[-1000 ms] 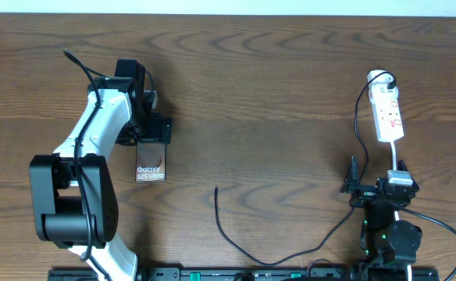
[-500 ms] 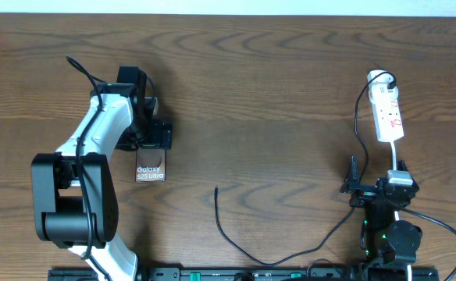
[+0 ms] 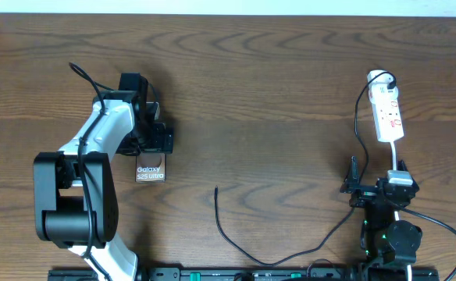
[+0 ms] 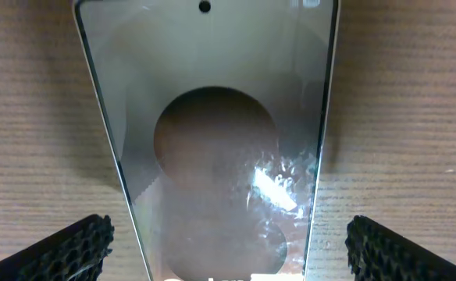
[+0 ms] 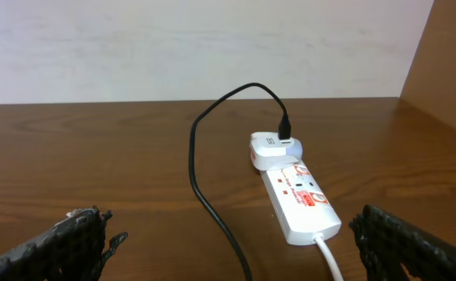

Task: Plug charger to phone and switch on socket
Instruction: 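Lower the open left gripper around the phone's sides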

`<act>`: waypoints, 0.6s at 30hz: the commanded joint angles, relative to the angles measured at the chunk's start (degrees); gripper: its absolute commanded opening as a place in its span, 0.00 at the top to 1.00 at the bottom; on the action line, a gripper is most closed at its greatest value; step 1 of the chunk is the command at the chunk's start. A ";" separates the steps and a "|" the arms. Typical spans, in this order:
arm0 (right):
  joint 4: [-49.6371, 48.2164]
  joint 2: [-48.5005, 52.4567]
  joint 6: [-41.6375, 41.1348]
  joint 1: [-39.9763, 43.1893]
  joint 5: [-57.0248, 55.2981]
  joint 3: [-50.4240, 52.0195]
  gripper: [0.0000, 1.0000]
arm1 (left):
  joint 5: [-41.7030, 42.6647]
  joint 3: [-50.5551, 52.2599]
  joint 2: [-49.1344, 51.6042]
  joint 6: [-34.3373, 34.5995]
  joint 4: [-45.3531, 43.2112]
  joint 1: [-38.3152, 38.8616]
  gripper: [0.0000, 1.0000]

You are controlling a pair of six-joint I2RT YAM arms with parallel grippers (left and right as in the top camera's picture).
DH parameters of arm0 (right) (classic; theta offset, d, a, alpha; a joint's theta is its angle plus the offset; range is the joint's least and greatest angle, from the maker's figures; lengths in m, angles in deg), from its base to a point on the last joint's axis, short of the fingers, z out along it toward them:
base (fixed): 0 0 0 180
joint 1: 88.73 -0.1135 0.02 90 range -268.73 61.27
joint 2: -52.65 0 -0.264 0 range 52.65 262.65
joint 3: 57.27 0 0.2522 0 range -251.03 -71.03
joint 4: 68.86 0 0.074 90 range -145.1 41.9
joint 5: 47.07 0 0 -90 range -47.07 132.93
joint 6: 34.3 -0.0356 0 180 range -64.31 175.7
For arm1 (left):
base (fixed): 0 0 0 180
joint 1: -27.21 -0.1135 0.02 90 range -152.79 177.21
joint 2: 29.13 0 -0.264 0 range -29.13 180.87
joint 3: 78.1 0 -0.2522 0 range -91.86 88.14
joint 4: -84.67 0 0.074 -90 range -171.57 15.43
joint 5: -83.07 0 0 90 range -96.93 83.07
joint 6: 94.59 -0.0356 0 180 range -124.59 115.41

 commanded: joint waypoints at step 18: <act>0.15 -0.31 -1.01 0.33 -0.44 0.09 0.01 | -1.64 0.15 0.22 0.07 -1.64 -0.02 0.02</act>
